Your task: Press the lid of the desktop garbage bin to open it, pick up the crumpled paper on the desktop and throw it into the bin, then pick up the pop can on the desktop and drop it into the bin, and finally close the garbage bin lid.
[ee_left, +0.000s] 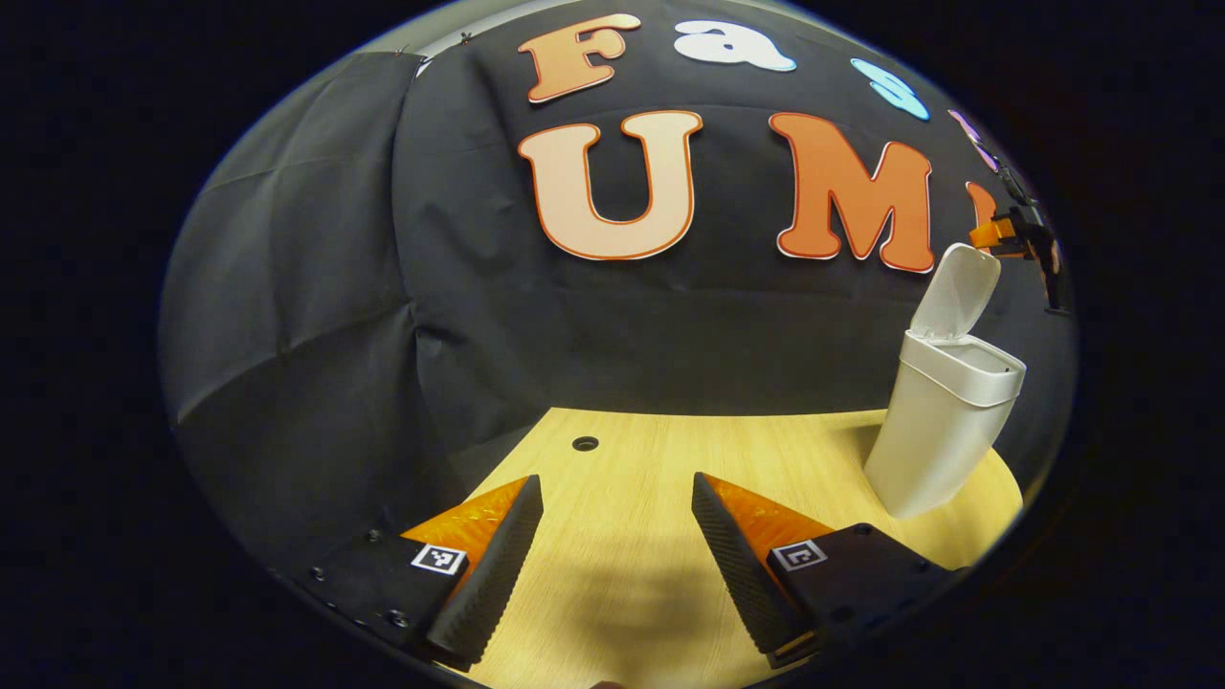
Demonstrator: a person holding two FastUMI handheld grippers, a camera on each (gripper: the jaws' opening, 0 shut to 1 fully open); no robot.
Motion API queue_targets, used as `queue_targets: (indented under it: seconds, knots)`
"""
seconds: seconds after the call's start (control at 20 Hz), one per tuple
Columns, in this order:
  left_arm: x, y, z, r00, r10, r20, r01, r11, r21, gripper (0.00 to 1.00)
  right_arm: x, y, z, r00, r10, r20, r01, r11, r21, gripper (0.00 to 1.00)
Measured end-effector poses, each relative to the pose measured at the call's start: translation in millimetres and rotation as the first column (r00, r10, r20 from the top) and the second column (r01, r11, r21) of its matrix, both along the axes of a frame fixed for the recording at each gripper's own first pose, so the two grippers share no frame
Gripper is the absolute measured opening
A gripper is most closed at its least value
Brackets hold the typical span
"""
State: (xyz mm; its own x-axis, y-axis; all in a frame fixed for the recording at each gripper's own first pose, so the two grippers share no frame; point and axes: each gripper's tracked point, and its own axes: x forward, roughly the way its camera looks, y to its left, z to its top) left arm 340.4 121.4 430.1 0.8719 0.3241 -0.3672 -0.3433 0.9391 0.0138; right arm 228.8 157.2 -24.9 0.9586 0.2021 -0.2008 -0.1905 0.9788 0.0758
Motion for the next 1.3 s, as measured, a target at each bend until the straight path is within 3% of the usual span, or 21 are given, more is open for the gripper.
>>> queue_targets:
  seconds: [0.35,0.7,0.75,0.8,0.9,0.95,1.1,1.15,1.25,1.3]
  knots:
    - [7.6,-13.5,5.1,0.998,-0.058,0.017,0.058,0.998,-0.004,1.0,-43.8,-3.9,-73.2,0.991,-0.009,-0.132,0.007,1.0,-0.018,0.76]
    - [12.9,-21.0,6.8,0.995,-0.098,0.019,0.097,0.995,0.003,1.0,-57.6,5.2,-129.0,0.972,-0.025,-0.232,0.012,0.998,-0.058,0.75]
    - [13.4,-20.5,7.0,0.995,-0.1,0.018,0.1,0.995,0.004,0.96,-59.0,7.2,-133.3,0.97,-0.023,-0.243,0.009,0.998,-0.056,0.75]
    - [15.8,-21.2,7.8,0.995,-0.102,0.02,0.102,0.995,0.006,1.0,-62.2,7.9,-135.5,0.968,-0.025,-0.251,0.011,0.999,-0.053,0.74]
    - [18.0,-23.0,6.2,0.994,-0.11,0.017,0.11,0.994,0.005,0.95,-61.8,9.2,-137.4,0.969,-0.029,-0.244,0.015,0.998,-0.057,0.65]
    - [19.5,-24.7,7.0,0.993,-0.116,0.016,0.116,0.993,0.003,1.0,-62.9,10.1,-140.8,0.968,-0.03,-0.248,0.016,0.998,-0.06,0.64]
    - [24.8,-31.2,6.8,0.99,-0.138,0.016,0.138,0.99,0.004,1.0,-67.0,13.0,-143.9,0.967,-0.04,-0.252,0.021,0.997,-0.077,0.57]
    - [27.4,-33.5,7.6,0.989,-0.146,0.018,0.146,0.989,0.006,1.0,-67.3,13.3,-144.7,0.967,-0.049,-0.252,0.029,0.996,-0.085,0.48]
    - [30.7,-38.9,10.5,0.986,-0.164,0.024,0.164,0.986,0.012,1.0,-67.9,16.2,-144.4,0.965,-0.073,-0.252,0.055,0.995,-0.079,0.47]
    - [30.9,-39.3,13.1,0.984,-0.174,0.028,0.174,0.985,0.02,1.0,-68.4,16.7,-146.1,0.966,-0.085,-0.246,0.067,0.994,-0.081,0.4]
